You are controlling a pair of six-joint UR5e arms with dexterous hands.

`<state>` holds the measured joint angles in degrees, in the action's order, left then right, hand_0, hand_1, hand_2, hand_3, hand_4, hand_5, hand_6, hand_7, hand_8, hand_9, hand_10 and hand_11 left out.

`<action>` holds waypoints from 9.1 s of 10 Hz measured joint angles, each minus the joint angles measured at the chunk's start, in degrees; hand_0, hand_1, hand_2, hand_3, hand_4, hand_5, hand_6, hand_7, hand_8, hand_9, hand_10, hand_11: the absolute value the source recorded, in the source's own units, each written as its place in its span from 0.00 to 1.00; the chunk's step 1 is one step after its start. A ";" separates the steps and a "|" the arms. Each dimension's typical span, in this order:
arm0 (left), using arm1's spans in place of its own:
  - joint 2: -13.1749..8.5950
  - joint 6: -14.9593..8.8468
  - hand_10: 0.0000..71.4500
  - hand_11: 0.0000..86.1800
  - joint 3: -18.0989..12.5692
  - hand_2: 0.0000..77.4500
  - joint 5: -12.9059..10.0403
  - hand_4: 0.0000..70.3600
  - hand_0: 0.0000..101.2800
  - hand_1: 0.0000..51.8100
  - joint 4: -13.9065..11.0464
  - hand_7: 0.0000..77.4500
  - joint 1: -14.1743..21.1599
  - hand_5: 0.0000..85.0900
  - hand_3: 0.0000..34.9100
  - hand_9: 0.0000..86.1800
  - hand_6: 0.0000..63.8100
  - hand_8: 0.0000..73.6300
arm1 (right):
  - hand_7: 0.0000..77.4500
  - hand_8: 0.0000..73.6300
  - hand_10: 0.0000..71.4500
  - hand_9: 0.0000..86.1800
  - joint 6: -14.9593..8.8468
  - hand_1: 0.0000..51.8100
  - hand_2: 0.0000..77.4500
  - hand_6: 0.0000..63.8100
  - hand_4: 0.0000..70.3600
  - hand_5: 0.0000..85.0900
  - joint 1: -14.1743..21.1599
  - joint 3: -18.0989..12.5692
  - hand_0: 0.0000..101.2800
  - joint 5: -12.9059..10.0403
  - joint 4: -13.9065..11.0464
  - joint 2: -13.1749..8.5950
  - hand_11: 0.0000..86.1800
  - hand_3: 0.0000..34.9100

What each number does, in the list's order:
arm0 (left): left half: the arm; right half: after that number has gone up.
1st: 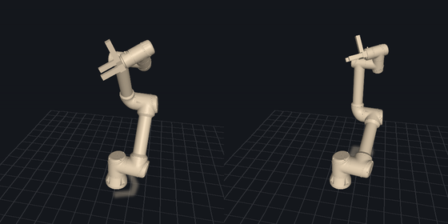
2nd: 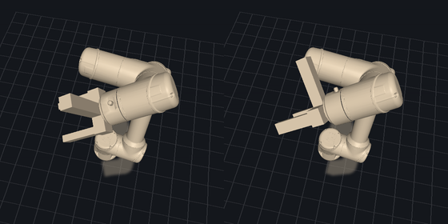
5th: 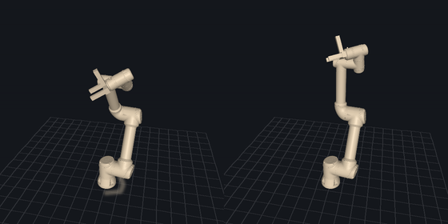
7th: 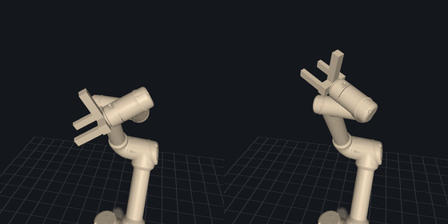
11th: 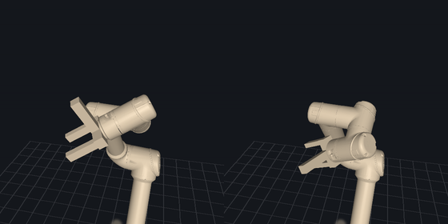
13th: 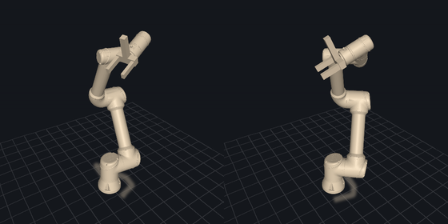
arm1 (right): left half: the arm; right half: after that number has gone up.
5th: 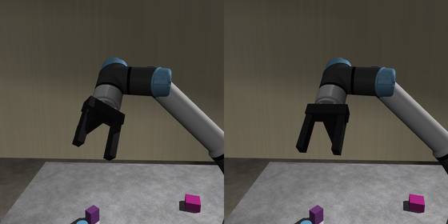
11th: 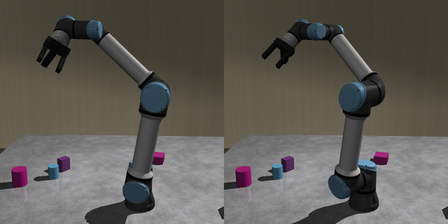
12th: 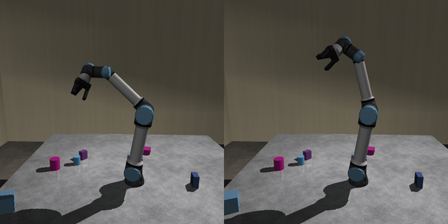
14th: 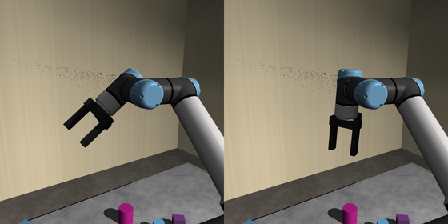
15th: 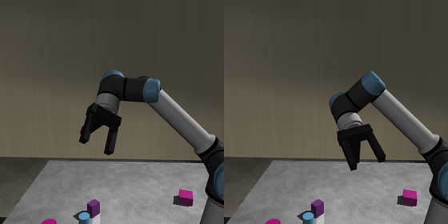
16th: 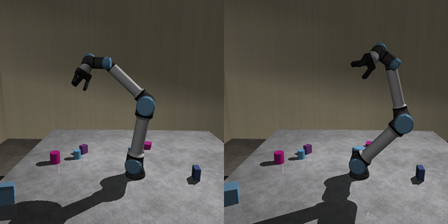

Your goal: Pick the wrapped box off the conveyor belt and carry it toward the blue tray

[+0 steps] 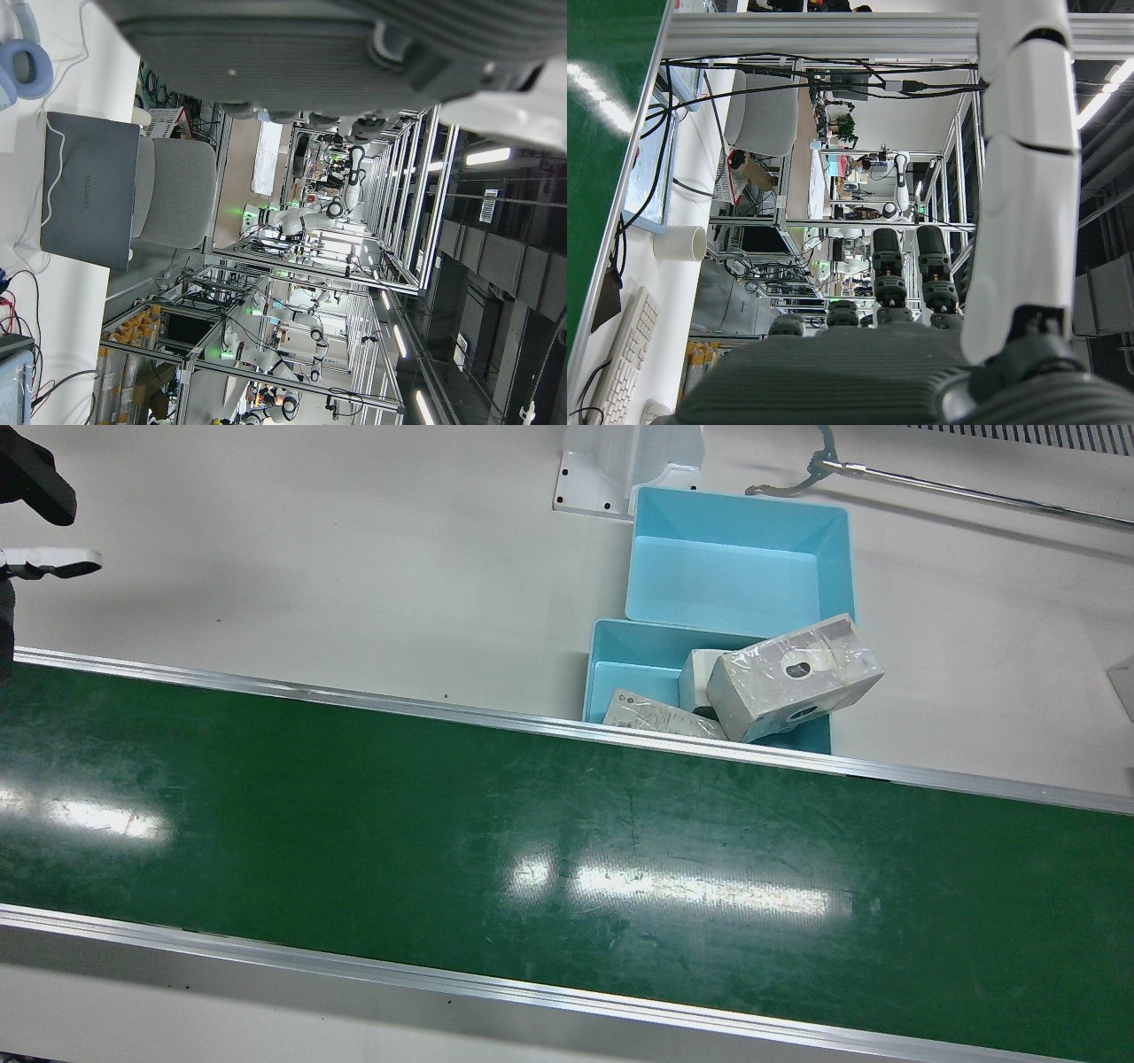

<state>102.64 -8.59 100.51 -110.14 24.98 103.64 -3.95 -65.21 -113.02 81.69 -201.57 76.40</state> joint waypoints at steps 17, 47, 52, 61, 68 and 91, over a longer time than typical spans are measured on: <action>0.00 0.00 0.01 0.00 0.00 0.01 0.00 0.00 0.00 0.00 0.00 0.01 0.00 0.01 0.00 0.00 0.00 0.01 | 0.23 0.01 0.00 0.06 0.00 0.22 0.13 0.06 0.15 0.26 0.08 0.12 0.47 0.02 0.04 0.15 0.02 0.19; 0.00 0.00 0.01 0.00 0.00 0.01 0.00 0.00 0.00 0.00 0.00 0.01 0.00 0.01 0.00 0.00 0.00 0.01 | 0.23 0.01 0.00 0.04 0.33 0.22 0.15 0.05 0.16 0.26 0.45 0.07 0.46 0.05 0.04 0.71 0.02 0.19; 0.00 0.00 0.00 0.01 0.00 0.01 0.00 0.00 0.00 0.00 0.00 0.01 0.00 0.01 0.00 0.00 0.00 0.01 | 0.24 0.01 0.00 0.06 0.26 0.22 0.15 0.07 0.16 0.28 0.96 1.64 0.46 -0.03 0.35 -0.09 0.02 0.19; 0.00 0.00 0.00 0.00 0.00 0.01 0.00 0.00 0.00 0.00 0.00 0.01 0.00 0.01 0.00 0.00 0.00 0.01 | 0.26 0.01 0.01 0.06 1.03 0.24 0.21 0.09 0.23 0.27 0.86 6.36 0.46 0.68 9.12 -0.33 0.06 0.04; 0.00 0.00 0.01 0.00 0.00 0.01 0.00 0.00 0.00 0.00 0.00 0.01 0.00 0.01 0.00 0.00 0.00 0.01 | 0.25 0.00 0.02 0.06 2.35 0.25 0.19 0.07 0.21 0.26 0.25 5.34 0.46 1.21 9.00 0.80 0.03 0.09; 0.00 0.00 0.01 0.00 0.00 0.01 0.00 0.00 0.00 0.00 0.00 0.01 0.00 0.01 0.00 0.00 0.00 0.01 | 0.29 0.01 0.01 0.07 2.44 0.26 0.20 0.09 0.23 0.28 -0.29 4.65 0.47 1.18 8.91 1.03 0.03 0.15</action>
<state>102.64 -8.59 100.51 -110.14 24.98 103.65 -1.52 -65.50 -108.37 82.87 -192.66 77.43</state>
